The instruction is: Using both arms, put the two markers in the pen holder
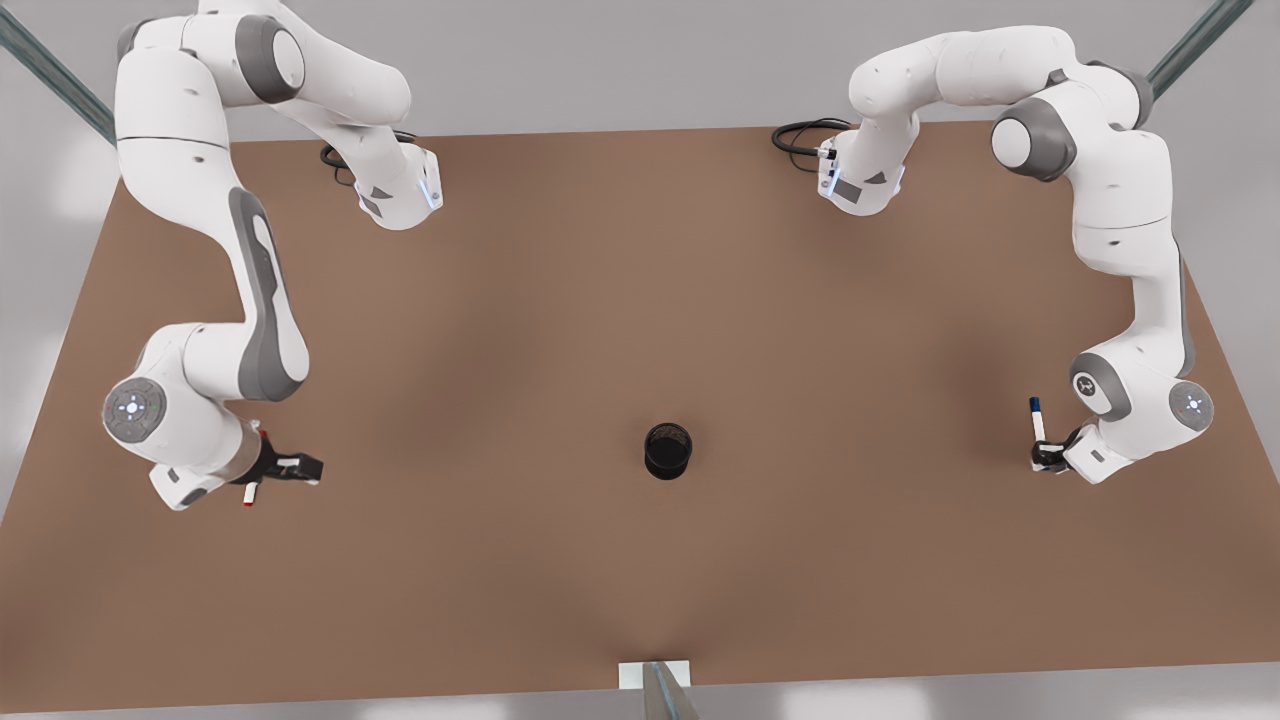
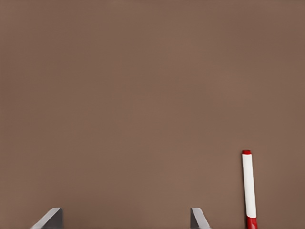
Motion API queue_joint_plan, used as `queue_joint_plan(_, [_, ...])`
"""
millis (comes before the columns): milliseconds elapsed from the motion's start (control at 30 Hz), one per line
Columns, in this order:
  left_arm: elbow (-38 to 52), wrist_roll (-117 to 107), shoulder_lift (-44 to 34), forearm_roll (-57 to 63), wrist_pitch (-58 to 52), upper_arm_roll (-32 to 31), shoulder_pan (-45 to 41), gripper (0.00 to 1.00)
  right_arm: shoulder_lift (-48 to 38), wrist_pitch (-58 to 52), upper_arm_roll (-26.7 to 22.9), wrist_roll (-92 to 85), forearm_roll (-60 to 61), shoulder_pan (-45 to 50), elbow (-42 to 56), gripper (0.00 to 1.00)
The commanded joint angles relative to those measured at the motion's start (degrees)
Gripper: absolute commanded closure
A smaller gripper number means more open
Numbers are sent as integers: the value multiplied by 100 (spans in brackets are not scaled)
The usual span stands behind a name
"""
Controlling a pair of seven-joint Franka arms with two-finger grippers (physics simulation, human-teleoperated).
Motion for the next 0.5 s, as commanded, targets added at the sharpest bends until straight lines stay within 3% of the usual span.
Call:
queue_joint_plan(0, [3, 423, -6, 11, 14, 0, -2, 51, 172, 398, -2, -101, -90, -84, 17, 0])
queue_joint_plan(300, [3, 423, 29, 11, 14, 0, -2, 59, 1165, 1031, 7, -1209, -99, -1297, -123, 0])
queue_joint_plan(400, [12, 414, 29, 11, 14, 0, -2, 71, 1394, 1216, -46, -1305, -108, -1394, -27, 1])
queue_joint_plan(467, [12, 396, 29, 11, 6, 0, -2, 79, 1526, 1409, -46, -1314, -363, -1517, -53, 7])
